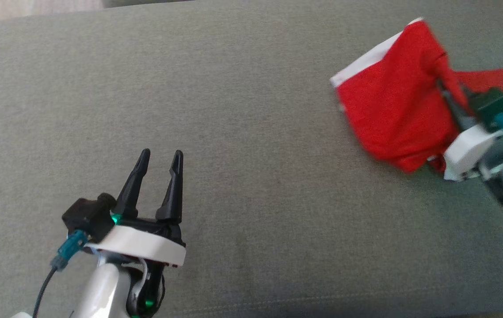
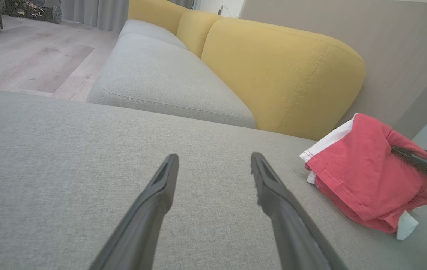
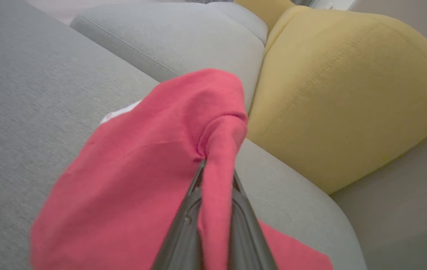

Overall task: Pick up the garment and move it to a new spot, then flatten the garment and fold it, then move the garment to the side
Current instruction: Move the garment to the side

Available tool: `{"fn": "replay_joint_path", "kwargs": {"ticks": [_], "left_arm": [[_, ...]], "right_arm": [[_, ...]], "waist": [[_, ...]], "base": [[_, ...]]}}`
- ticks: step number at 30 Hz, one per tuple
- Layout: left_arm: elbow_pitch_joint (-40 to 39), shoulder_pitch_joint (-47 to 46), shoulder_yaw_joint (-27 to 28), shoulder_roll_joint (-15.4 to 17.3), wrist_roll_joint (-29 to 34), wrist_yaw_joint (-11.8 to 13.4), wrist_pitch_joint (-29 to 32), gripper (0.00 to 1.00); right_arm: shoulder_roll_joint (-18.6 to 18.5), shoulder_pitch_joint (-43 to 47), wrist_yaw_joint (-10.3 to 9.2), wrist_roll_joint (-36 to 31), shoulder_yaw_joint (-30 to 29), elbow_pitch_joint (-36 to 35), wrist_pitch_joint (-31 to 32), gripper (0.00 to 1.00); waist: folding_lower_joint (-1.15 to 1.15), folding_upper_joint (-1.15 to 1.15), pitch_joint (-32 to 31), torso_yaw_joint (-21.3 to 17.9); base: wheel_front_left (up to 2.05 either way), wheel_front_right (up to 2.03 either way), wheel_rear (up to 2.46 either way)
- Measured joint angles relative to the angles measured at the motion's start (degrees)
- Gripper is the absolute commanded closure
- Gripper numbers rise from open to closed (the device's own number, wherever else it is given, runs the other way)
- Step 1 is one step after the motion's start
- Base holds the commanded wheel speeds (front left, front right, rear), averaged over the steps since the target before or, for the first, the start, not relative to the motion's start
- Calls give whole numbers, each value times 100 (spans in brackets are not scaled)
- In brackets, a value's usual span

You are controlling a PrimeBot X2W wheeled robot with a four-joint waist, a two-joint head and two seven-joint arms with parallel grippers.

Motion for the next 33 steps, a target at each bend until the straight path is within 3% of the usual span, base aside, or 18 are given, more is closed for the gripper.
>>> {"fn": "replay_joint_path", "kwargs": {"ticks": [5, 12, 19, 29, 30, 32, 33], "left_arm": [[-9, -1, 8, 0, 60, -21, 0, 0], [-9, -43, 9, 0, 162, -92, 0, 0], [1, -230, 24, 0, 203, -135, 0, 0], [19, -259, 45, -1, 204, -197, 0, 0], [19, -259, 45, -1, 204, -197, 0, 0], [26, -317, 45, -1, 204, -198, 0, 0], [26, -356, 46, -1, 204, -199, 0, 0]], "right_arm": [[-712, 4, 0, 425, 124, -560, 450, 100], [-1207, 3, 0, 920, 37, -619, 1046, 100], [-1332, 24, 0, 947, -550, -290, 1675, 100], [-1082, 261, 0, 860, -1137, -443, 2214, 100], [-1082, 261, 0, 860, -1137, -443, 2214, 96], [-1031, 259, 0, 855, -1227, -535, 2220, 54], [-1011, 259, 0, 856, -1246, -583, 2256, 2]], "waist": [[0, 0, 80, -154], [0, 0, 373, -217], [0, 0, 611, -175], [0, 0, 788, -203], [0, 0, 788, -203], [0, 0, 809, -201], [0, 0, 814, -198]], "base": [[0, 0, 0], [0, 0, 0], [0, 0, 0], [0, 0, 0], [0, 0, 0], [0, 0, 0], [0, 0, 0]]}}
